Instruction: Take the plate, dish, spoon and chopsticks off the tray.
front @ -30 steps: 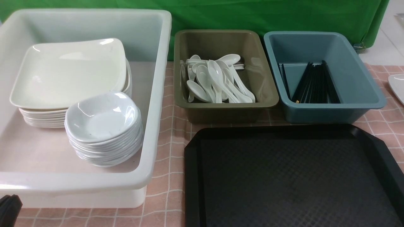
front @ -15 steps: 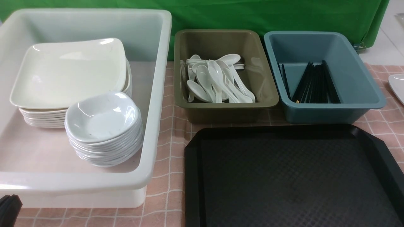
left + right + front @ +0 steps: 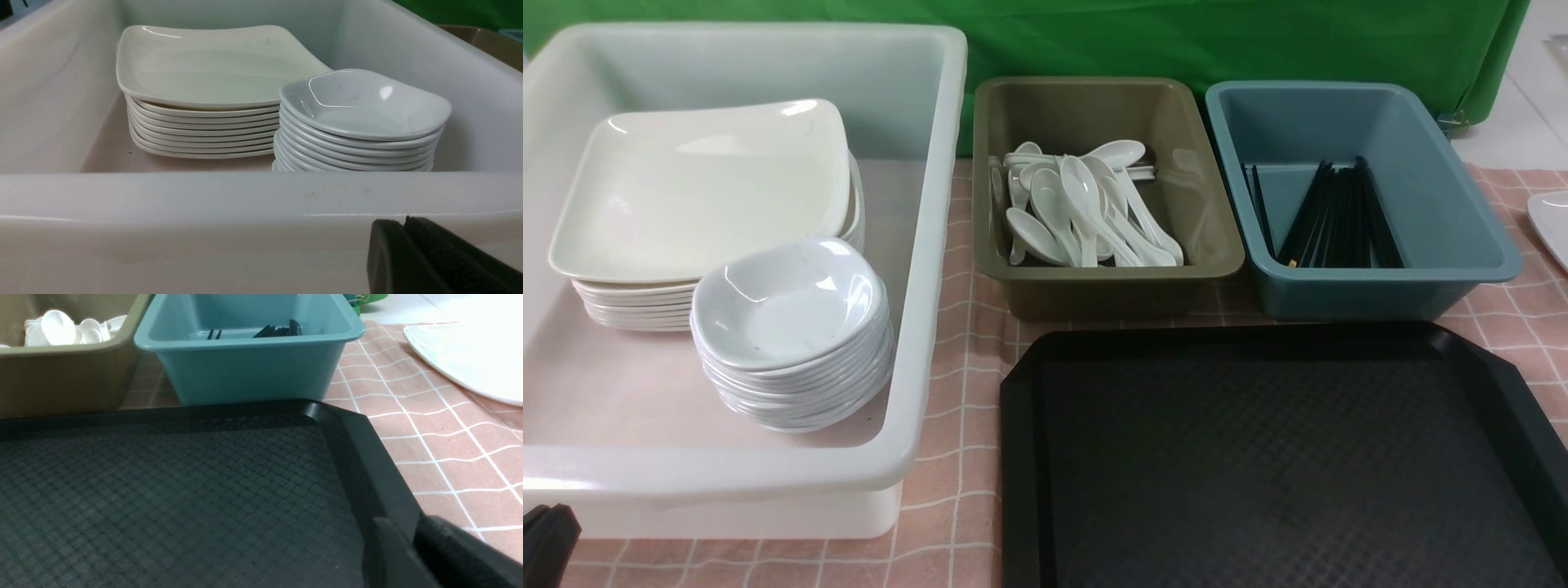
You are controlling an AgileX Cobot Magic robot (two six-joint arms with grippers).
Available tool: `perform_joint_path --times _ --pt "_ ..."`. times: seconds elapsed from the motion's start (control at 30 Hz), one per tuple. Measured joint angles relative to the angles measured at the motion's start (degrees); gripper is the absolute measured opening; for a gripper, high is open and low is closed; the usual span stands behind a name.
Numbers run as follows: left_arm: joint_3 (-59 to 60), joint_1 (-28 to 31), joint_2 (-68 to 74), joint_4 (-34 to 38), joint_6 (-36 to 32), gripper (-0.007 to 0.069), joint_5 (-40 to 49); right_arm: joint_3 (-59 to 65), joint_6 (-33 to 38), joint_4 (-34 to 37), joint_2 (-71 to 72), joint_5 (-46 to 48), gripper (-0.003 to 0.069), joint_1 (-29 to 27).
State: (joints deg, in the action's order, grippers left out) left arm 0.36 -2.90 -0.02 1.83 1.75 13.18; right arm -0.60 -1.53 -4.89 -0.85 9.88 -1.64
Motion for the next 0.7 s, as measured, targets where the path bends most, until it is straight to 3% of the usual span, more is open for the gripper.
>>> perform_joint_path --times 0.7 --pt "0.0 0.0 0.0 0.0 0.0 0.0022 0.0 0.0 0.0 0.0 0.0 0.0 0.0210 0.0"
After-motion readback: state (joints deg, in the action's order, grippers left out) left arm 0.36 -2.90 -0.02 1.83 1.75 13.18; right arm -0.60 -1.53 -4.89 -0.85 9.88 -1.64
